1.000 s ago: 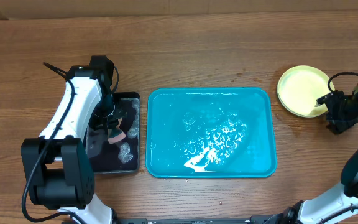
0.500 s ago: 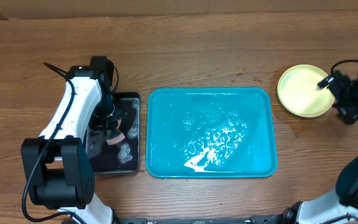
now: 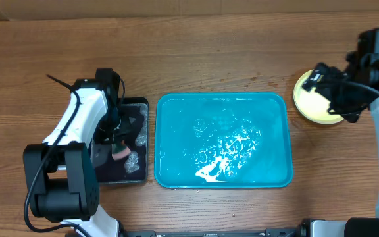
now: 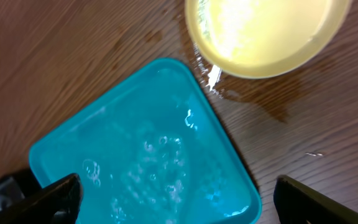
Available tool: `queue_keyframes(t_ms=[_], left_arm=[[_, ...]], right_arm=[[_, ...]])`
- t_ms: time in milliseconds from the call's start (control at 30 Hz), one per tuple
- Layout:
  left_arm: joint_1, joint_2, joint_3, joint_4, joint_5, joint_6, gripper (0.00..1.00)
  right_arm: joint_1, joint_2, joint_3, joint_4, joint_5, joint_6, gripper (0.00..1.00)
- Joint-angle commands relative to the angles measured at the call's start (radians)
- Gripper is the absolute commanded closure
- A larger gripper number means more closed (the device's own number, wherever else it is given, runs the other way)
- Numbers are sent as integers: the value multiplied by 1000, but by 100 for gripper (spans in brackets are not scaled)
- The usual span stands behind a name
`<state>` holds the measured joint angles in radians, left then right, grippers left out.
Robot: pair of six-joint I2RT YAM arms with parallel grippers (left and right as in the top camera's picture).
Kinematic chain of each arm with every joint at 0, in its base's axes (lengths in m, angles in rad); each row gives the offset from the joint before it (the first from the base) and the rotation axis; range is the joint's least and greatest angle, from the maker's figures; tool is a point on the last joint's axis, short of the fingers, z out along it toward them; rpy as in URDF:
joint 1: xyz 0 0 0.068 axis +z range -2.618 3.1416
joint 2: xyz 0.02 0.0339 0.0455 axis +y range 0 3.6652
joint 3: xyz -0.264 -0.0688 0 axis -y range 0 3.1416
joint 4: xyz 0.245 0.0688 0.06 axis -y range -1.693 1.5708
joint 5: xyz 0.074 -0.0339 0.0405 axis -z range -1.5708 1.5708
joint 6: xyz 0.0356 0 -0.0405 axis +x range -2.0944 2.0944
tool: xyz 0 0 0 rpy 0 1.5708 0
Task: Clean dirty plates on tray and stack at the side
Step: 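Release the yellow plate on the stack and raise the right gripper, then drop the sponge into the soap dish and withdraw the left gripper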
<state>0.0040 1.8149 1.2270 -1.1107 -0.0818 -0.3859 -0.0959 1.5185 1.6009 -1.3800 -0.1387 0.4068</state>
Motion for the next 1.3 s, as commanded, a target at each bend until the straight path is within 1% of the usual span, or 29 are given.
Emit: queue_keyframes(t_ms=[0,67,100,133,167,200,233,400,467,633,733,933,1000,1100,1267], left_arm=[[3,-10,-25,21,36,5,50],[3,-11,-23,29,42,5,34],[2,-11,-21,32,47,5,30],[2,-11,-19,35,49,5,24],[2,-12,-16,35,49,5,16],[2,-13,-9,33,49,5,5],[2,-17,2,26,49,5,0],[-3,-81,52,16,48,24,0],[-22,-161,74,14,45,49,0],[-89,-321,100,1,-18,50,0],[-142,-434,100,-14,-85,34,0],[-218,-635,100,-45,-183,-43,0],[-229,-703,100,-52,-208,-68,0],[-230,-789,100,-64,-217,-71,0],[-229,-869,100,-114,-243,-71,0]], right_arm=[[52,-29,11,2,18,-15,0],[76,-34,11,2,23,-15,0],[85,-37,11,2,27,-17,0],[96,-39,11,2,30,-28,0],[106,-43,11,2,29,-49,0],[117,-47,11,1,30,-74,0],[127,-52,11,1,29,-92,0],[161,-83,11,9,33,-154,0],[162,-97,11,15,33,-172,0],[162,-106,11,21,33,-194,0],[162,-106,11,24,33,-208,0],[162,-106,11,36,33,-207,0],[162,-106,11,40,33,-207,0],[162,-106,11,43,33,-207,0],[162,-106,11,51,34,-207,0]])
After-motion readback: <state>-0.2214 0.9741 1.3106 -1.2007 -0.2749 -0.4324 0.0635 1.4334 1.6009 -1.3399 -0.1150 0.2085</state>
